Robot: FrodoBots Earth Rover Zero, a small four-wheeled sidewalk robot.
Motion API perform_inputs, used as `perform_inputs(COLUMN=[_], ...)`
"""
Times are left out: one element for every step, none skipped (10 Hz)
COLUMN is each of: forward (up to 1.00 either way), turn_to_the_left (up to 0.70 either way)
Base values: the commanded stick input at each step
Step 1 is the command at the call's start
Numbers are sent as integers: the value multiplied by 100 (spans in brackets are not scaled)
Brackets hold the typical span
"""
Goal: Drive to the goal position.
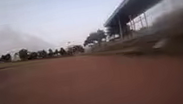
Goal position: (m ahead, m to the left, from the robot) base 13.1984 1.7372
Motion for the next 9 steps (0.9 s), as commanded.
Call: perform_inputs(forward=[70,70,70,70,70,70,70,70,70], turn_to_the_left=[0,0,0,0,0,0,0,0,0])
